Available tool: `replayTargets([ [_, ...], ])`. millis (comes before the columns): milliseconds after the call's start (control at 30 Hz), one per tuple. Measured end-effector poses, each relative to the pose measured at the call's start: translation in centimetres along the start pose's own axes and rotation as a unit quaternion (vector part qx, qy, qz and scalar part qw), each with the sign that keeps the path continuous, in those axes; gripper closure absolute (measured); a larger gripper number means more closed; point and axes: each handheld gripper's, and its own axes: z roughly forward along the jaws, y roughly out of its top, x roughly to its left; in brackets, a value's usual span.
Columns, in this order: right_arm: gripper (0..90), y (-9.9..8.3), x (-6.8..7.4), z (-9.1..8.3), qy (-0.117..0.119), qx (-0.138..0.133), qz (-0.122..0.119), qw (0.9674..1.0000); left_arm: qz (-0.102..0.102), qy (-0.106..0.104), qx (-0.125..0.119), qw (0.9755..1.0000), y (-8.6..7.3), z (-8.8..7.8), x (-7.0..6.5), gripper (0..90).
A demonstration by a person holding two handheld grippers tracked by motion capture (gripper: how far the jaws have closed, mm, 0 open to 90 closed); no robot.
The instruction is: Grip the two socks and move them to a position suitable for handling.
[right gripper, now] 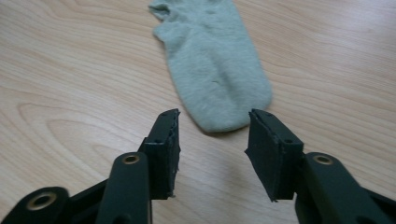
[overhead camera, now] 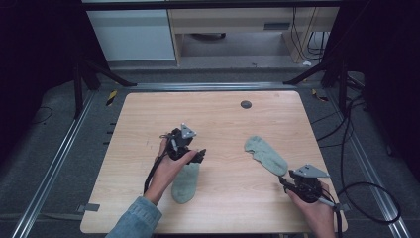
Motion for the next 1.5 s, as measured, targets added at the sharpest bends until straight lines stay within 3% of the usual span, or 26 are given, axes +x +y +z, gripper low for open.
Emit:
replayTargets([
  [133, 57.1, 0.3, -0.9, 0.0, -0.001, -0.004, 0.009, 0.9999, 0.018, -0.011, -0.001, 0.9998, 1.2, 0.9, -1.8, 11.3],
  [200, 53.3, 0.7, -1.1, 0.1, -0.003, -0.005, 0.008, 1.0000, 0.021, -0.014, -0.003, 0.9997, 1.6, 1.2, -2.4, 13.0],
  [267, 45.9, 1.2, -1.2, 1.1, -0.003, 0.011, 0.010, 0.9999, 0.019, -0.020, -0.006, 0.9996, 2.2, 1.6, -3.2, 15.9],
  [433, 46.6, 1.7, -1.0, 2.6, -0.001, 0.024, 0.001, 0.9997, 0.020, -0.024, -0.015, 0.9994, 2.7, 1.9, -4.1, 21.2],
  [567, 53.1, 1.7, -0.7, 3.7, 0.001, 0.040, -0.004, 0.9992, 0.018, -0.035, -0.010, 0.9992, 2.8, 2.6, -5.0, 25.3],
  [667, 68.2, 1.8, -0.7, 3.9, 0.015, 0.037, -0.008, 0.9992, 0.025, -0.040, -0.007, 0.9989, 2.8, 2.8, -5.5, 29.8],
  [733, 71.4, 1.8, -0.6, 3.9, 0.018, 0.038, -0.010, 0.9991, 0.024, -0.043, -0.007, 0.9988, 2.8, 2.8, -5.6, 30.7],
  [800, 78.2, 1.9, -0.2, 3.8, 0.025, 0.042, -0.017, 0.9986, 0.022, -0.046, -0.007, 0.9987, 2.8, 3.0, -5.7, 35.4],
  [1033, 78.2, 1.6, 1.9, 3.4, 0.046, 0.039, -0.027, 0.9978, 0.024, -0.058, 0.000, 0.9980, 2.8, 4.1, -6.5, 40.4],
  [1200, 74.9, 1.4, 4.3, 3.1, 0.059, 0.032, -0.032, 0.9972, 0.025, -0.060, 0.012, 0.9978, 3.0, 5.7, -7.0, 43.4],
  [1367, 72.2, 1.2, 5.4, 2.9, 0.067, 0.029, -0.031, 0.9969, 0.016, -0.060, 0.022, 0.9978, 2.8, 6.7, -6.6, 44.6],
  [1500, 63.1, 1.1, 6.5, 2.6, 0.077, 0.030, -0.034, 0.9960, 0.018, -0.053, 0.032, 0.9979, 2.5, 7.3, -6.3, 44.6],
])
